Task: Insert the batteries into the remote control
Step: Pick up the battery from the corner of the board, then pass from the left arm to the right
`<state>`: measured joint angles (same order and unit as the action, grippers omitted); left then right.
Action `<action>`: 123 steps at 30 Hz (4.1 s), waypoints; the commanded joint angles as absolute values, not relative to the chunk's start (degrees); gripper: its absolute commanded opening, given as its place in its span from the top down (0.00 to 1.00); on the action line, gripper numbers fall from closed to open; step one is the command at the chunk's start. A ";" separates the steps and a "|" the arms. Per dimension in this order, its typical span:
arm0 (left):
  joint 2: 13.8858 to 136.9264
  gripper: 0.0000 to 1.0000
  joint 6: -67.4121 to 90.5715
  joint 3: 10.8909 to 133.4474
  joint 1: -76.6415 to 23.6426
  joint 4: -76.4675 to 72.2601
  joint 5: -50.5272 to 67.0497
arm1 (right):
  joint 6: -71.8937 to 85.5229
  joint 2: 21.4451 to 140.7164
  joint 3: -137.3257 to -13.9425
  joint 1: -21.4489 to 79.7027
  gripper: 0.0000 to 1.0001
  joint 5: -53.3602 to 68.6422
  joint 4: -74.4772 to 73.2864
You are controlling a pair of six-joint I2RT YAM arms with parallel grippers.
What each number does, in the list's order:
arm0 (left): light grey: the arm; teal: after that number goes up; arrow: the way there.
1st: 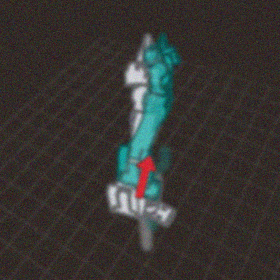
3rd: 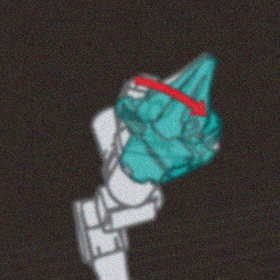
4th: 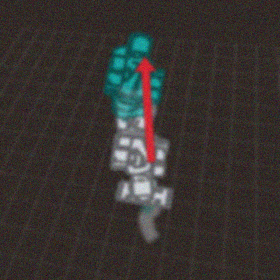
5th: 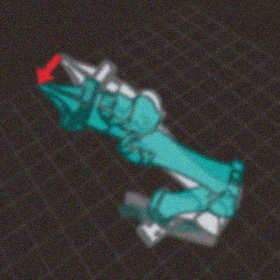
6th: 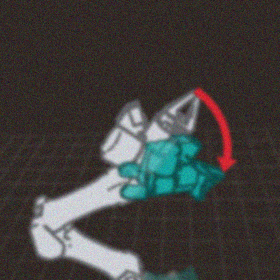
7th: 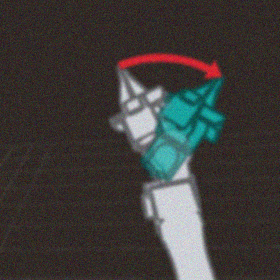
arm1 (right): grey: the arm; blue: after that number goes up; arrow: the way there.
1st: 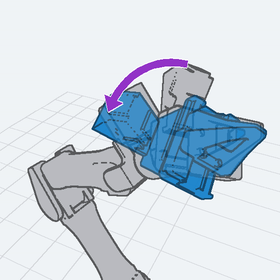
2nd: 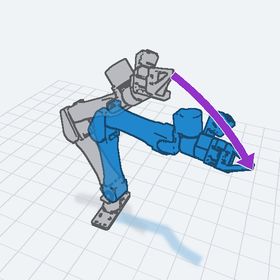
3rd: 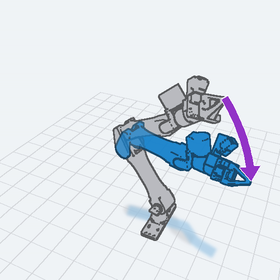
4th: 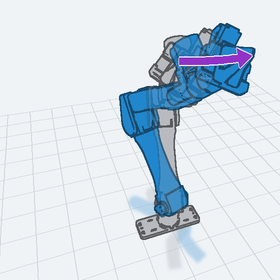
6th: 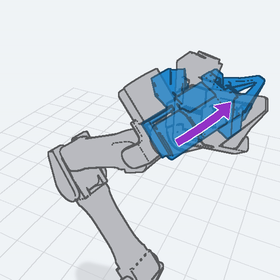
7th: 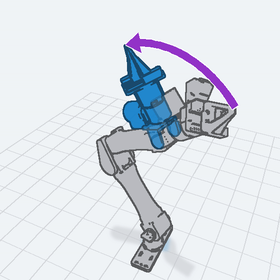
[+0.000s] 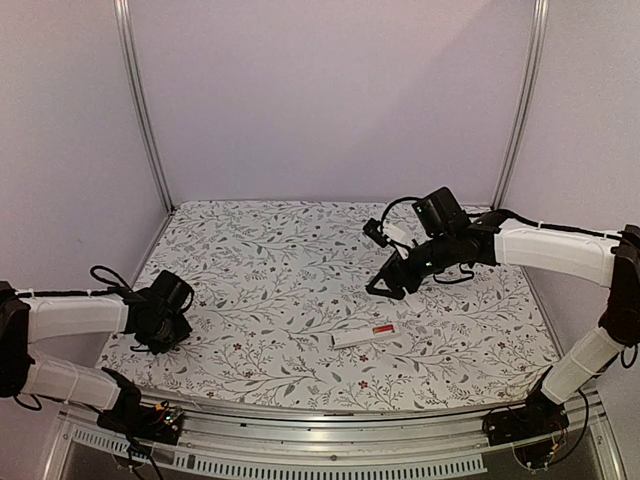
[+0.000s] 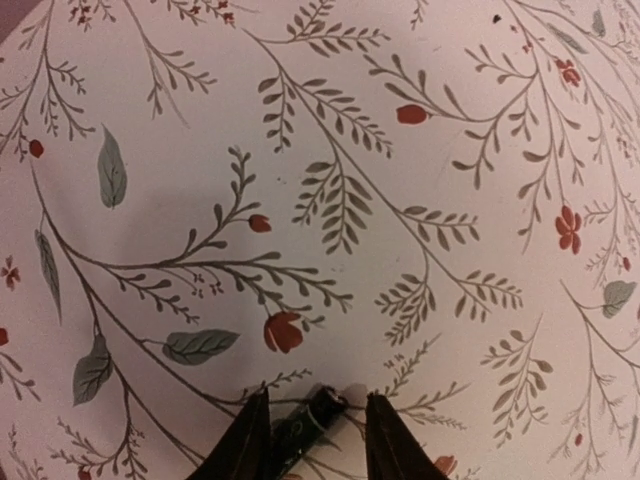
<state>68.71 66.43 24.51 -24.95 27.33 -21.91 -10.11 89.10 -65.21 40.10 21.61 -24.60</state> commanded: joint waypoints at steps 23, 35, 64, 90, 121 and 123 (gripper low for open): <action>69.16 0.92 67.89 23.21 -25.76 30.50 -16.08 | -12.28 88.90 -69.05 40.42 0.29 20.63 -28.47; 59.49 1.00 72.75 25.83 -30.60 32.12 -26.63 | -11.54 88.42 -69.59 40.43 0.29 21.05 -27.07; 65.72 1.00 21.93 41.45 -60.93 -42.05 -12.09 | 2.54 93.96 -78.23 53.68 0.42 27.34 4.23; 69.31 1.00 15.60 42.80 -63.52 -39.64 -16.16 | -2.71 92.90 -79.19 54.96 0.70 34.23 7.34; 69.77 1.00 13.97 39.24 -63.55 -40.29 -15.88 | -4.68 91.17 -78.62 54.93 1.00 29.72 5.04; 69.30 0.99 13.85 39.28 -63.61 -39.46 -15.97 | -5.21 90.99 -78.58 54.93 1.00 29.31 4.45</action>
<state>69.41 14.48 40.71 -62.78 -41.54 -15.70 -2.87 93.78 -78.28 54.50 30.79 4.21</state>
